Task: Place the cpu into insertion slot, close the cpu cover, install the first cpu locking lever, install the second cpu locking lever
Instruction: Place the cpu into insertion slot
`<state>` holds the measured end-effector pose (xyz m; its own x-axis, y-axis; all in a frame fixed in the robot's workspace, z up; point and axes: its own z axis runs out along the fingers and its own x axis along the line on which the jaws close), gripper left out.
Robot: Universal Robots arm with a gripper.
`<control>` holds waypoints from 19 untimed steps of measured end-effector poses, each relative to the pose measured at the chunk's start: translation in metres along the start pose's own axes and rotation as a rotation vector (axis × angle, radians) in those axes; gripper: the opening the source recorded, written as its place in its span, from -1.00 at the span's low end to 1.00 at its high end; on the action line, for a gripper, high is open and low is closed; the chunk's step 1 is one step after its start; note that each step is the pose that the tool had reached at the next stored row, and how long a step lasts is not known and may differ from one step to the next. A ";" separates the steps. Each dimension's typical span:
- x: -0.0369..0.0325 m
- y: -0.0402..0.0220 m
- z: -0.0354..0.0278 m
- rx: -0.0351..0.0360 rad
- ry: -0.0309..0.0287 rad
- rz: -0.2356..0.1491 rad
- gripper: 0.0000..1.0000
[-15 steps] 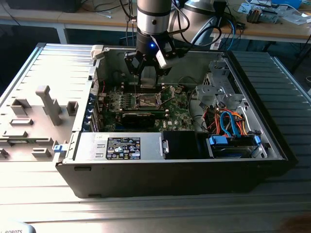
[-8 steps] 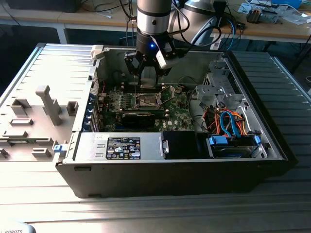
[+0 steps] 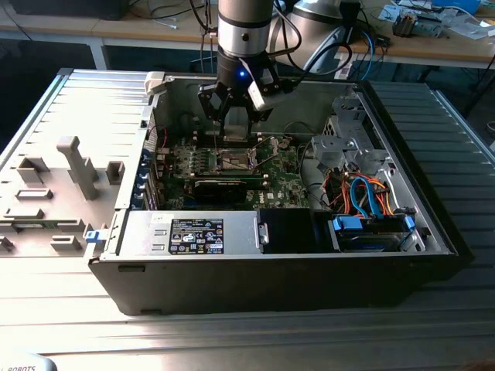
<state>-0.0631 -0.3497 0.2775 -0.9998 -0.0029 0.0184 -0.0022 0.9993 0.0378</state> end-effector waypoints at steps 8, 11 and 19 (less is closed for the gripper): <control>0.0000 -0.0001 0.0015 -0.0001 0.0000 0.000 0.08; -0.0001 -0.0003 0.0086 0.0003 0.0000 0.000 0.08; -0.0002 -0.0003 0.0106 0.0016 0.0000 0.000 0.08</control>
<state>-0.0632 -0.3496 0.2669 -0.9998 -0.0029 0.0184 -0.0022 0.9993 0.0362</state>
